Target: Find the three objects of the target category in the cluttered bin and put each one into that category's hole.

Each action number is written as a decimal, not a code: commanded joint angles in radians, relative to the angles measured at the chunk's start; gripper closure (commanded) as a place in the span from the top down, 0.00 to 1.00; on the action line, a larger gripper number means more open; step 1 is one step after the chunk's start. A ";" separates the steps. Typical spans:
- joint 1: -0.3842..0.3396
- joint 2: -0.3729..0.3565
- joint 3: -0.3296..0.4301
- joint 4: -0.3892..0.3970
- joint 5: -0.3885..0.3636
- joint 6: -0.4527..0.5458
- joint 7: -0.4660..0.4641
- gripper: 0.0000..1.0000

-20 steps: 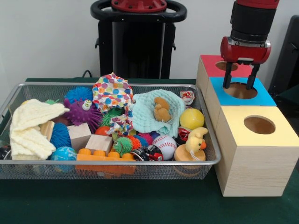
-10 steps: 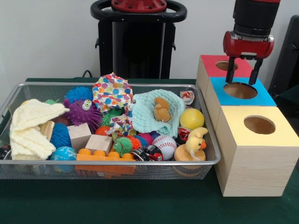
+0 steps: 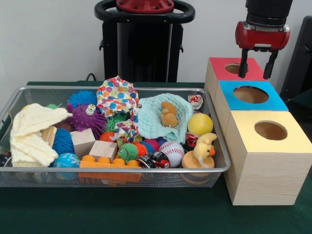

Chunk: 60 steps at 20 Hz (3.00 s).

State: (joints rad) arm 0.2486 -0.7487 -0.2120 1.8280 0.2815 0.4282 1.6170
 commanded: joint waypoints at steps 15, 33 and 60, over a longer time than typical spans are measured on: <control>-0.257 -0.066 0.154 0.049 -0.155 0.043 -0.058 1.00; -0.446 -0.093 0.300 0.083 -0.312 0.035 -0.124 1.00; -0.665 -0.061 0.495 0.092 -0.532 0.017 -0.128 1.00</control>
State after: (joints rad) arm -0.3570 -0.8421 0.1449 1.8378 -0.1498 0.4282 1.6170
